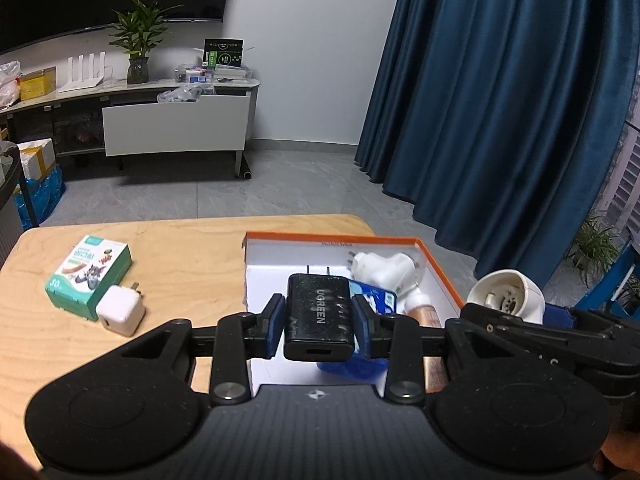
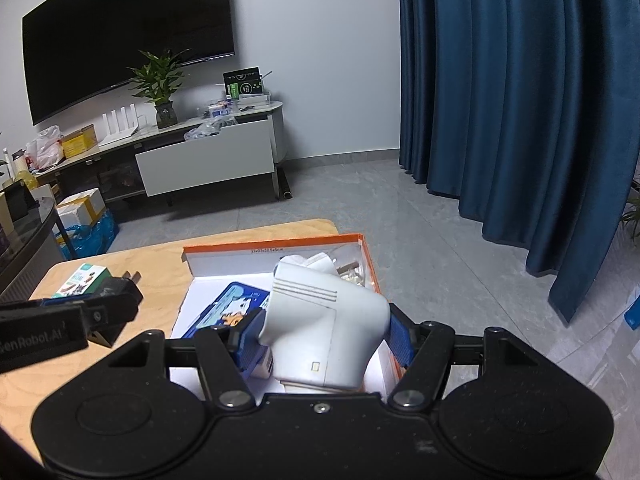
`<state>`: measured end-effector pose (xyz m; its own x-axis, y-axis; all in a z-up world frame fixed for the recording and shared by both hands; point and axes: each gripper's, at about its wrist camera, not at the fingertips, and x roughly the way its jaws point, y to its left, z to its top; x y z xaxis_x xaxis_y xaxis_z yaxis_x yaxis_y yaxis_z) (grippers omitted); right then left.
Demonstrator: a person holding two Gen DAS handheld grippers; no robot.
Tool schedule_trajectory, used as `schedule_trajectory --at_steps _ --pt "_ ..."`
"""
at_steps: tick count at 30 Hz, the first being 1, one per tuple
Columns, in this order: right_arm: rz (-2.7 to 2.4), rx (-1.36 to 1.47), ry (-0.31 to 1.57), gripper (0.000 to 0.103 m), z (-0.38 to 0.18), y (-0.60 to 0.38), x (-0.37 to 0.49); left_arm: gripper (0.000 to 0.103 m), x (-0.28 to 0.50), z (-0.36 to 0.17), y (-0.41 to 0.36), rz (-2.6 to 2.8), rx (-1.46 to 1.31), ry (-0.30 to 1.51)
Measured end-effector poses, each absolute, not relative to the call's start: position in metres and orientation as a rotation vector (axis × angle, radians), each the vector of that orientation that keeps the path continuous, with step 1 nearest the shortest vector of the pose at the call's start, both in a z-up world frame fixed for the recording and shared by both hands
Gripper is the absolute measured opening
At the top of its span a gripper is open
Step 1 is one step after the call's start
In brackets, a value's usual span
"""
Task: Organize rigid objects
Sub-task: 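Lower the black charger and white plug device into the white box, then open both grippers to release the black charger and white plug device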
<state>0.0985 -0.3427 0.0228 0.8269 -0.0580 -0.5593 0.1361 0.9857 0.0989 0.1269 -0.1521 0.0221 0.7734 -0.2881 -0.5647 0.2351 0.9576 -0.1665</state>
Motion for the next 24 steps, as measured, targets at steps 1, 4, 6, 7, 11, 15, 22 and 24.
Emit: schedule_trajectory --at_steps 1,4,6,7,11,15,22,24 --pt "-0.102 0.139 0.591 0.076 0.023 -0.343 0.102 0.036 0.13 0.023 -0.152 -0.282 -0.086 0.625" --pt "-0.102 0.139 0.599 0.076 0.023 -0.343 0.111 0.036 0.141 0.025 -0.153 -0.28 -0.087 0.63" --pt "-0.101 0.137 0.605 0.076 0.023 -0.344 0.118 0.036 0.148 0.025 -0.152 -0.279 -0.093 0.633" --pt "-0.102 0.136 0.608 0.076 0.023 -0.344 0.121 0.036 0.151 0.025 -0.152 -0.278 -0.093 0.634" --pt "-0.106 0.135 0.621 0.076 0.02 -0.347 0.134 0.036 0.164 0.023 -0.153 -0.277 -0.088 0.646" --pt "-0.113 0.134 0.64 0.076 0.015 -0.35 0.147 0.036 0.176 0.019 -0.157 -0.28 -0.087 0.665" --pt "-0.125 0.139 0.668 0.076 0.005 -0.355 0.164 0.036 0.199 0.007 -0.164 -0.296 -0.092 0.711" --pt "-0.126 0.137 0.673 0.076 0.003 -0.355 0.169 0.036 0.204 0.004 -0.166 -0.296 -0.088 0.719"
